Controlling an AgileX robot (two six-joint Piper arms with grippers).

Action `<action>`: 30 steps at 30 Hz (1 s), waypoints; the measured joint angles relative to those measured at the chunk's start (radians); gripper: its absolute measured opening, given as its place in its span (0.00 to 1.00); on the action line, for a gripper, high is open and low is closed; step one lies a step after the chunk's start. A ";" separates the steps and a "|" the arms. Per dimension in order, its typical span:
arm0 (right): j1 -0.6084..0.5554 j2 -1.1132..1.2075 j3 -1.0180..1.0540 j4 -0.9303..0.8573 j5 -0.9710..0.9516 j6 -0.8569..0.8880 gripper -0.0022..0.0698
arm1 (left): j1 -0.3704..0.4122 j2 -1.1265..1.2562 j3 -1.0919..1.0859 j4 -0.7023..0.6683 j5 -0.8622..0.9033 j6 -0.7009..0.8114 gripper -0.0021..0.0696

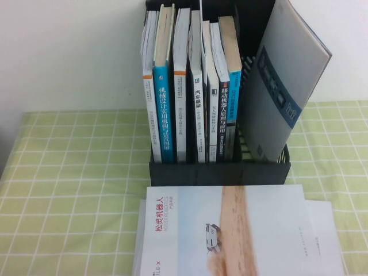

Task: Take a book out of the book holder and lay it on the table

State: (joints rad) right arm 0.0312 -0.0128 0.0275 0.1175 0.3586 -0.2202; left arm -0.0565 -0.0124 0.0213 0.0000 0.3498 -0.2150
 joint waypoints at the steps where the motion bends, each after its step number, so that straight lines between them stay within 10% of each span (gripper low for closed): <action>1: 0.000 0.000 0.000 0.000 0.000 0.000 0.03 | 0.000 0.000 0.000 0.000 0.000 0.002 0.03; 30: -0.018 0.000 0.000 0.017 0.002 -0.009 0.03 | 0.000 0.000 0.000 0.000 0.000 0.002 0.03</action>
State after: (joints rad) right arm 0.0130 -0.0128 0.0275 0.1349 0.3607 -0.2291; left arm -0.0565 -0.0124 0.0213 0.0000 0.3498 -0.2132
